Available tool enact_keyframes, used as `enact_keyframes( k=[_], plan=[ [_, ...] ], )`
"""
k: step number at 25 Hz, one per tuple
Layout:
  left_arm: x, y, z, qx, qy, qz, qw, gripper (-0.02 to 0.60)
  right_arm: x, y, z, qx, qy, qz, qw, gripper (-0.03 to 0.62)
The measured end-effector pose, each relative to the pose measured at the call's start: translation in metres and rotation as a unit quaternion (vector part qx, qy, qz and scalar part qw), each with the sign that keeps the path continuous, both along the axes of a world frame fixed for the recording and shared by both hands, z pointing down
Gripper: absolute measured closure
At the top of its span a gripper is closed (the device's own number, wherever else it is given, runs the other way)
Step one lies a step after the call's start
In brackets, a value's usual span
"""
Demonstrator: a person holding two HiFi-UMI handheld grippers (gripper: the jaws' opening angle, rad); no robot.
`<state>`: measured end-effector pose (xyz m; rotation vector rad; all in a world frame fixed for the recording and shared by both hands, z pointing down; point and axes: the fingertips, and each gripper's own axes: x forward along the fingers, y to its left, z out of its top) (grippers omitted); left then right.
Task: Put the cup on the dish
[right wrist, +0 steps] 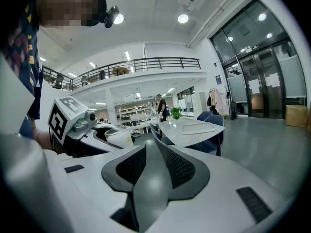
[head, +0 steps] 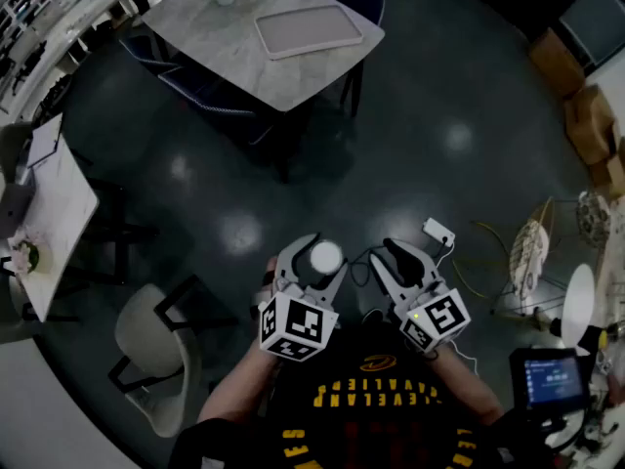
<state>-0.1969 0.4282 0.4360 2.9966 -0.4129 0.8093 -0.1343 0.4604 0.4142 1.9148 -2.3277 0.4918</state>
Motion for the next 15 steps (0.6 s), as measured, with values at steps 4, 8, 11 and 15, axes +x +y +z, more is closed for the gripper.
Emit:
enact_keyframes(
  k=[4,8,11,15],
  plan=[
    [0.009,0.005,0.0,-0.003,0.0,-0.003,1.0,0.322,0.01,0.006,0.001,-0.002,-0.003,-0.001,1.0,0.456],
    [0.013,0.008,-0.001,-0.006,0.0,-0.001,1.0,0.322,0.012,0.007,0.001,0.003,-0.018,0.0,1.0,0.456],
    [0.011,0.007,-0.002,-0.014,0.004,0.002,0.9999,0.322,0.007,0.007,0.003,0.005,-0.03,-0.002,1.0,0.456],
    [0.009,-0.003,-0.012,-0.016,0.015,0.01,0.9997,0.322,-0.001,0.007,0.005,0.008,-0.03,0.001,1.0,0.454]
  ],
)
